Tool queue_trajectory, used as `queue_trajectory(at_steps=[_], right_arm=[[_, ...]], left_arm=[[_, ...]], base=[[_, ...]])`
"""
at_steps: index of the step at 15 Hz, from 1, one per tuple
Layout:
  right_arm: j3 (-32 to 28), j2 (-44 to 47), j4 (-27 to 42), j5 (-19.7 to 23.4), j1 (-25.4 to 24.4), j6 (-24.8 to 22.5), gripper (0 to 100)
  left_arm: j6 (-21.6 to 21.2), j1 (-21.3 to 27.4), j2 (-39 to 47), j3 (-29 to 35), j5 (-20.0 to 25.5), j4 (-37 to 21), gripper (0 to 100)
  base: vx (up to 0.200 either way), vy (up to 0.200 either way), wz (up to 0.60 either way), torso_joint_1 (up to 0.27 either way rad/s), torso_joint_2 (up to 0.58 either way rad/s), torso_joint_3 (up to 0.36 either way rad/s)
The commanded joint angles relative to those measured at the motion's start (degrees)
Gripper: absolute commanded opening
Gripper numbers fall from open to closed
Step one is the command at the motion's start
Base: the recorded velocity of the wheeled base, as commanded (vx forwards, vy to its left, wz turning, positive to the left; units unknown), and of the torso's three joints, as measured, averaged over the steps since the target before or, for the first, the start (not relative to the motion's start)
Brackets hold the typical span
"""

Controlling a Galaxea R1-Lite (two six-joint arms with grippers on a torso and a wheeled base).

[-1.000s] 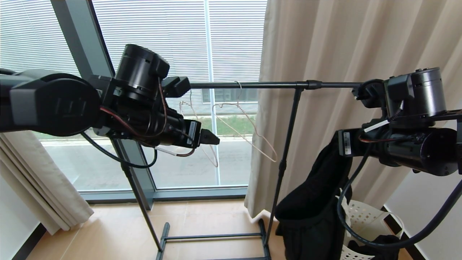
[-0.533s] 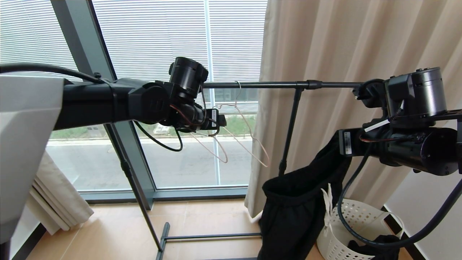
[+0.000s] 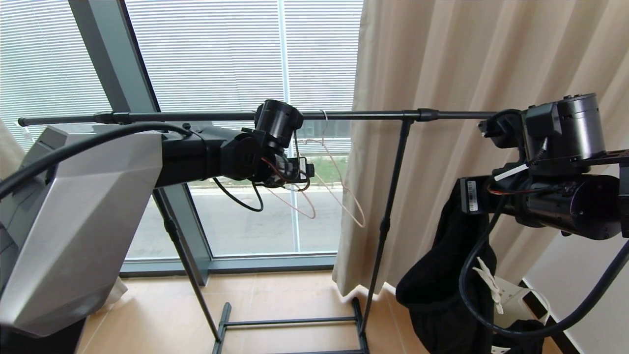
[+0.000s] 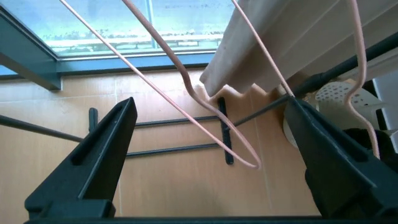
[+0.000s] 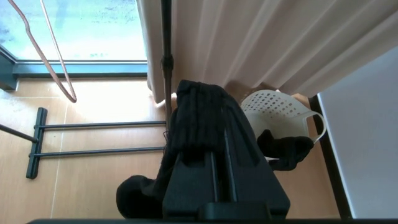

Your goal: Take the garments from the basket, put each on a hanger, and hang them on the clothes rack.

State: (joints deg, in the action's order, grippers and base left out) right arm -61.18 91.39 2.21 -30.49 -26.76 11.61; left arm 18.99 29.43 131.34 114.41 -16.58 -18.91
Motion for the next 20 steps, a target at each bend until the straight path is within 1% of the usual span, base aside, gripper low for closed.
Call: queue_trajectory(at_steps=[1,5,7,9,12,15,17,20], right_arm=[[0.01,0.10,-0.01,-0.01,0.04,0.00,0],[0.10,0.01,-0.01,-0.01,-0.05,0.00,0],[0.01,0.10,-0.10,-0.01,-0.05,0.00,0],[0.01,0.01,-0.01,-0.01,-0.05,0.00,0],[0.01,-0.07,-0.10,-0.01,-0.05,0.08,0],[0.10,-0.07,-0.01,-0.01,0.04,0.08,0],[0.10,-0.07,-0.10,-0.01,-0.05,0.08,0],[0.10,-0.07,-0.10,-0.01,-0.05,0.08,0]], left_arm=[[0.08,0.02,0.32,-0.33,-1.35,-0.08,100],[0.08,-0.25,1.37,-0.59,-3.81,0.01,100],[0.08,-0.60,1.64,-1.03,-6.10,-0.08,100],[0.17,-0.78,1.46,-1.73,-6.10,-0.43,100],[1.49,-1.65,1.37,-2.17,-6.54,-2.63,100],[1.40,-2.45,1.46,-1.56,-6.54,-2.54,100],[1.49,-2.97,1.55,-1.21,-7.77,-2.63,100],[1.84,-3.76,0.85,-1.47,-7.94,-3.33,100]], base=[[0.000,0.000,0.00,0.000,0.00,0.000],[0.000,0.000,0.00,0.000,0.00,0.000],[0.000,0.000,0.00,0.000,0.00,0.000],[0.000,0.000,0.00,0.000,0.00,0.000],[0.000,0.000,0.00,0.000,0.00,0.000],[0.000,0.000,0.00,0.000,0.00,0.000],[0.000,0.000,0.00,0.000,0.00,0.000],[0.000,0.000,0.00,0.000,0.00,0.000]])
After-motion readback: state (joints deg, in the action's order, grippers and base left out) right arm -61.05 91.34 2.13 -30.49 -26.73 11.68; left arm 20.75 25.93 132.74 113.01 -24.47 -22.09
